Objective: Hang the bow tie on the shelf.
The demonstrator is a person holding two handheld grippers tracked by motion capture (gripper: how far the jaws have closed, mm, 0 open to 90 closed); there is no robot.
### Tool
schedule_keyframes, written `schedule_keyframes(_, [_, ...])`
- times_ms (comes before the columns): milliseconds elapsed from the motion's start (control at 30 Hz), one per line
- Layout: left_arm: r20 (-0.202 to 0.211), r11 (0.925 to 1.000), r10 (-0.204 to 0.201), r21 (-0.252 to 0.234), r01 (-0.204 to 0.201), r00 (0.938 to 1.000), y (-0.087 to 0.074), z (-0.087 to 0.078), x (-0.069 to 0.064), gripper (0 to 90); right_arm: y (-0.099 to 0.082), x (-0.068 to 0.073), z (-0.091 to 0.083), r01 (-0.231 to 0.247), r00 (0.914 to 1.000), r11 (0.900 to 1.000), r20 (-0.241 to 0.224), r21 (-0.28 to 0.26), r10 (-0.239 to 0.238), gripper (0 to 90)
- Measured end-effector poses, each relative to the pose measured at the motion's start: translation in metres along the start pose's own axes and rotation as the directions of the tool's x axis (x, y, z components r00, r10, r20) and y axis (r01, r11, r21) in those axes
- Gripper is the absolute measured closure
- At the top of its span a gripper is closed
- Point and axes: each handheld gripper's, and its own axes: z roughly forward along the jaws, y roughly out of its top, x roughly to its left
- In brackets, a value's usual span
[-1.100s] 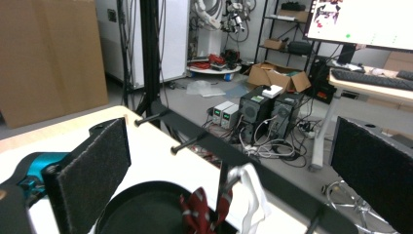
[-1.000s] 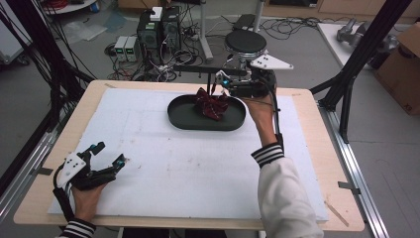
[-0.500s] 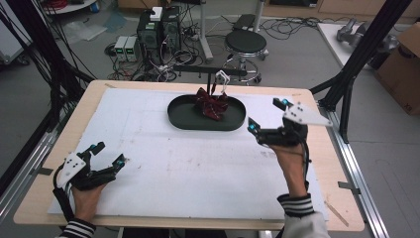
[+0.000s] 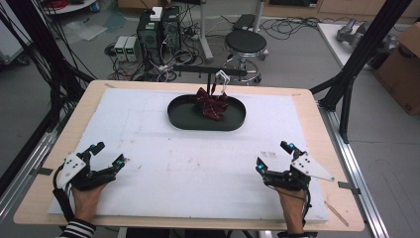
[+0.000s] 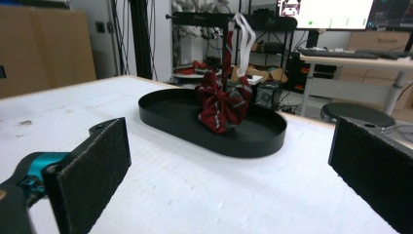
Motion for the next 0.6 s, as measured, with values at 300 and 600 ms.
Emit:
schedule_keyframes(300, [0.002, 1.0, 0.007, -0.005, -0.007, 1.0, 0.0, 0.0, 0.0, 14.7, -0.034, 0.004, 0.015, 0.008, 0.9982, 0.998, 0.059, 0.062, -0.011, 0.5])
schedule_keyframes(600, [0.001, 1.0, 0.006, -0.005, -0.006, 1.0, 0.0, 0.0, 0.0, 14.7, -0.036, 0.003, 0.011, -0.023, 0.9964, 0.9996, 0.082, 0.019, 0.021, 0.5])
